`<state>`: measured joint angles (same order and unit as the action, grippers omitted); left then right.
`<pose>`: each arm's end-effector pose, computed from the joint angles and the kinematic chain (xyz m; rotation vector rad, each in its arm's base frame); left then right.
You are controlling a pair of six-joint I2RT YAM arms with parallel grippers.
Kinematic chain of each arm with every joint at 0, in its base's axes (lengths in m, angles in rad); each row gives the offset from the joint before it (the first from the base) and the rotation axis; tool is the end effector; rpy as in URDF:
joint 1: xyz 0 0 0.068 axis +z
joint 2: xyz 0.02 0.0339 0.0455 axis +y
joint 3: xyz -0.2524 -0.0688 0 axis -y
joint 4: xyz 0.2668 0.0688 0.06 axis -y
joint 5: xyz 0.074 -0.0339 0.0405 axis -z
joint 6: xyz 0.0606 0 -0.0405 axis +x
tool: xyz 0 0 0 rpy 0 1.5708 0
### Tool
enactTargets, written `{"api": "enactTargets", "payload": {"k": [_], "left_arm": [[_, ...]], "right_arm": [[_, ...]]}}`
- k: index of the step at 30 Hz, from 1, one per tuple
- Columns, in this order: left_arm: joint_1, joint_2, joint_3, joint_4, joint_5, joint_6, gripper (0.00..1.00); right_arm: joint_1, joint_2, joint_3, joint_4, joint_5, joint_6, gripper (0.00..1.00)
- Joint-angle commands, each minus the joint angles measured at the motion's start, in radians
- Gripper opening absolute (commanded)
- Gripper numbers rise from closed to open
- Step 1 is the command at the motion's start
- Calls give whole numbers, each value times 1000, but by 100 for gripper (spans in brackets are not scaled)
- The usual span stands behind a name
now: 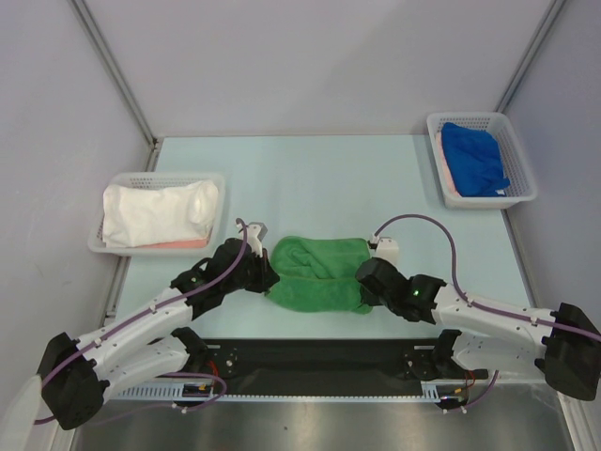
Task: Fold and stack the towels
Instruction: Flatten out the crumpled towel
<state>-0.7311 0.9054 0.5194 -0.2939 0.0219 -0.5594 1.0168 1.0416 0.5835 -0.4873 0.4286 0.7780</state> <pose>0.1767 -0.1603 0.1826 0.2138 2.3409 -0.6955 0.1445 0.1857 0.1625 -0.1189 2.4164 0.2824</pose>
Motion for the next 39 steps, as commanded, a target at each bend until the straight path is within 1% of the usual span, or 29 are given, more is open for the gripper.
{"api": "enactTargets", "payload": {"k": [1, 2, 3, 6, 7, 12, 14, 15, 16, 19, 20, 25, 28, 29, 32, 35, 39], "left_arm": [[-4, -2, -1, 36, 3, -11, 0], [-4, -3, -1, 38, 3, -11, 0], [-4, 0, -1, 36, 3, -11, 0], [-4, 0, 1, 39, 3, -11, 0], [-4, 0, 1, 38, 3, -11, 0], [-4, 3, 1, 41, 4, -11, 0], [-4, 4, 1, 41, 6, -11, 0], [-4, 4, 1, 41, 7, -11, 0], [-4, 3, 1, 42, 4, -11, 0], [-4, 4, 1, 42, 4, -11, 0], [-4, 4, 1, 42, 6, -11, 0], [-4, 4, -1, 44, 4, -13, 0], [-4, 3, -1, 42, 4, -13, 0], [-4, 3, 2, 39, 6, -11, 0], [-4, -10, 14, 30, 6, -11, 0], [-4, -20, 42, 6, 6, -2, 0], [-4, -37, 97, -27, 7, 10, 0]], "right_arm": [[-4, 1, -1, 33, 15, 14, 29], [-6, 1, -1, 36, 12, 15, 27], [-4, -2, -1, 33, 13, 15, 23], [-11, 0, 1, 35, 10, 10, 20], [-12, 1, 1, 35, 4, 9, 20], [-14, 3, -2, 35, -1, 9, 24], [-15, 5, -5, 35, -4, 9, 28], [-15, 6, -5, 33, -4, 9, 34], [-14, 6, -5, 35, -2, 10, 35], [-14, 5, -11, 36, -2, 12, 26], [-15, 5, -13, 38, -4, 12, 25], [-15, 24, -14, 49, -10, 10, 25], [-15, 23, -13, 50, -7, 12, 17], [-15, 17, -7, 46, -2, 15, 10], [-15, -14, 22, 23, 16, 7, 0], [-18, -50, 59, -23, 47, -13, 0], [-20, -97, 162, -83, 84, -49, 0]]}}
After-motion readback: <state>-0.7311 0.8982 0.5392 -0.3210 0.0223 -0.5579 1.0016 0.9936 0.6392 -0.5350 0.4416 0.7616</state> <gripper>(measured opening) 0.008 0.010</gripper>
